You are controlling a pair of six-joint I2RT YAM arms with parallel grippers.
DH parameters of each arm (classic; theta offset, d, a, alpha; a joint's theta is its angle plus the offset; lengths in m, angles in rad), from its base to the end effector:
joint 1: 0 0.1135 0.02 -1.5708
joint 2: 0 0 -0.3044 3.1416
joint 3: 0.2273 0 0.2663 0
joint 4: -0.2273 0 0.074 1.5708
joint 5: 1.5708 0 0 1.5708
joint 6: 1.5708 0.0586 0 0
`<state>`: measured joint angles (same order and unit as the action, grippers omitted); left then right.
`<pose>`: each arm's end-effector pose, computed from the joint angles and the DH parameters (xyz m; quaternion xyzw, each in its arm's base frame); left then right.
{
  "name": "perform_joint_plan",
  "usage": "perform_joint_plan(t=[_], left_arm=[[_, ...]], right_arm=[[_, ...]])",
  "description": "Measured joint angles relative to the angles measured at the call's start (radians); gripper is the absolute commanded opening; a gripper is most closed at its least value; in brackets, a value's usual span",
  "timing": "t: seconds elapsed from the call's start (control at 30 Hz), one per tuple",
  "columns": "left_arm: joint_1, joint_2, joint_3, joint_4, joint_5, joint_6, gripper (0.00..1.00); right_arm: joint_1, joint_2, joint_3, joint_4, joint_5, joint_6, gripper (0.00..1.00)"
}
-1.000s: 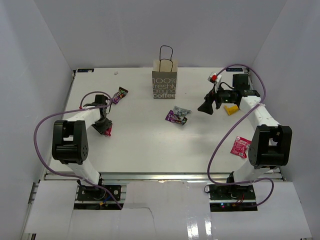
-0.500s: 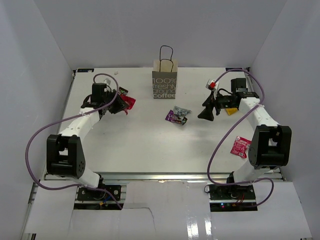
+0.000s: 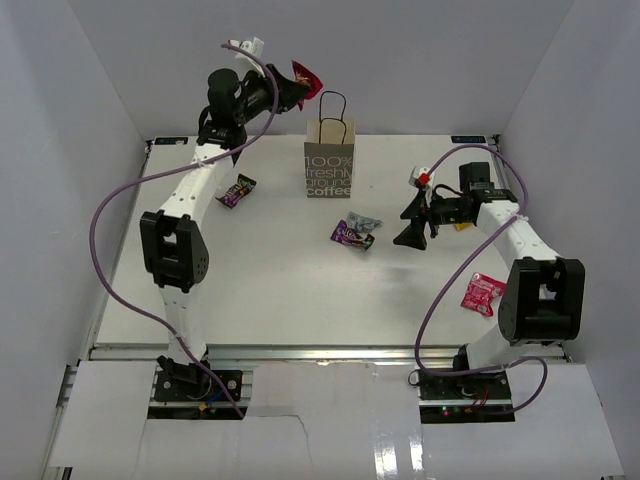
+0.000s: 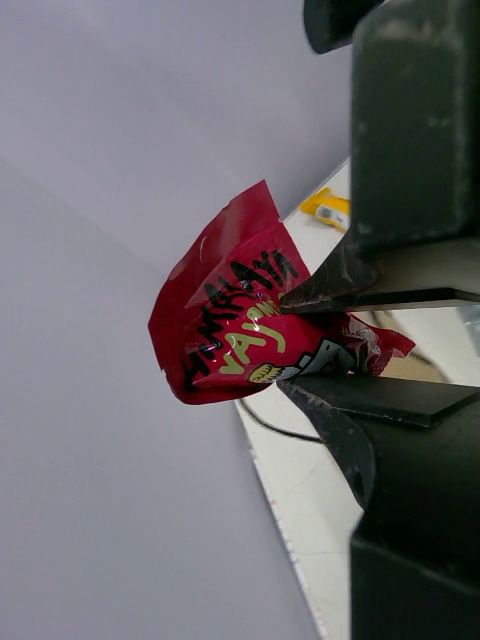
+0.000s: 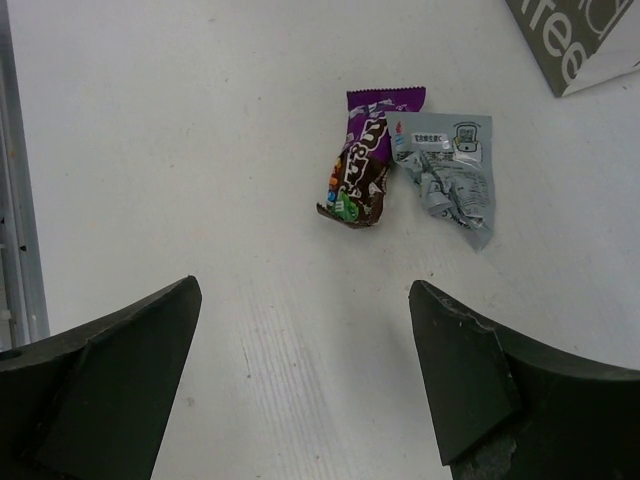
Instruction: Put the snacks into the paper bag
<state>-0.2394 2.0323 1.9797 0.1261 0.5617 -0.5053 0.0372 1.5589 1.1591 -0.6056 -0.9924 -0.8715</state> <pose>0.5182 -0.1586 0.4414 0.1146 0.6751 -0.4318 0.5870 0.3335 0.0615 0.2826 -0.4900 0.7005 0.3186 0.4095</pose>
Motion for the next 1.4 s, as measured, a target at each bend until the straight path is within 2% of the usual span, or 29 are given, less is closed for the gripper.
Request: perform_joint_plan(t=[0.1,0.2,0.33,0.53,0.63,0.83,0.87,0.9,1.1,1.3,1.4], left_arm=[[-0.002,0.135,0.158,0.015,-0.004,-0.009,0.01],[-0.01,0.225,0.233,0.016,-0.015,-0.019,0.03],[-0.039,0.288,0.241,0.007,-0.03,-0.026,0.05],[-0.084,0.301,0.217,-0.003,-0.034,-0.026,0.09],[-0.097,0.295,0.184,0.01,-0.035,-0.021,0.15],[-0.098,0.282,0.09,0.017,-0.055,-0.014,0.36],[-0.098,0.28,0.083,0.021,-0.059,-0.014,0.41],[-0.098,0.275,0.077,0.024,-0.066,-0.013,0.56],[-0.097,0.245,0.074,0.023,-0.089,-0.001,0.68],[-0.097,0.219,0.084,0.004,-0.108,0.017,0.69],[-0.097,0.177,0.078,-0.037,-0.126,0.055,0.69]], right_arm=[[0.004,-0.014,-0.024,0.0,-0.006,-0.002,0.9],[0.005,-0.015,-0.042,-0.001,-0.006,-0.002,0.9],[0.005,-0.013,-0.053,-0.005,-0.006,-0.004,0.9],[0.005,-0.005,-0.056,-0.005,-0.006,-0.008,0.9],[0.005,0.007,-0.056,-0.006,-0.006,-0.01,0.9],[0.005,0.014,-0.056,-0.006,-0.005,-0.014,0.9],[0.005,0.014,-0.056,-0.006,-0.005,-0.015,0.9],[0.005,0.014,-0.056,-0.006,-0.005,-0.017,0.9],[0.031,0.036,-0.037,-0.047,0.029,-0.079,0.9],[0.163,0.104,0.028,-0.074,0.156,-0.149,0.9],[0.267,0.136,0.064,-0.01,0.309,-0.096,0.9]])
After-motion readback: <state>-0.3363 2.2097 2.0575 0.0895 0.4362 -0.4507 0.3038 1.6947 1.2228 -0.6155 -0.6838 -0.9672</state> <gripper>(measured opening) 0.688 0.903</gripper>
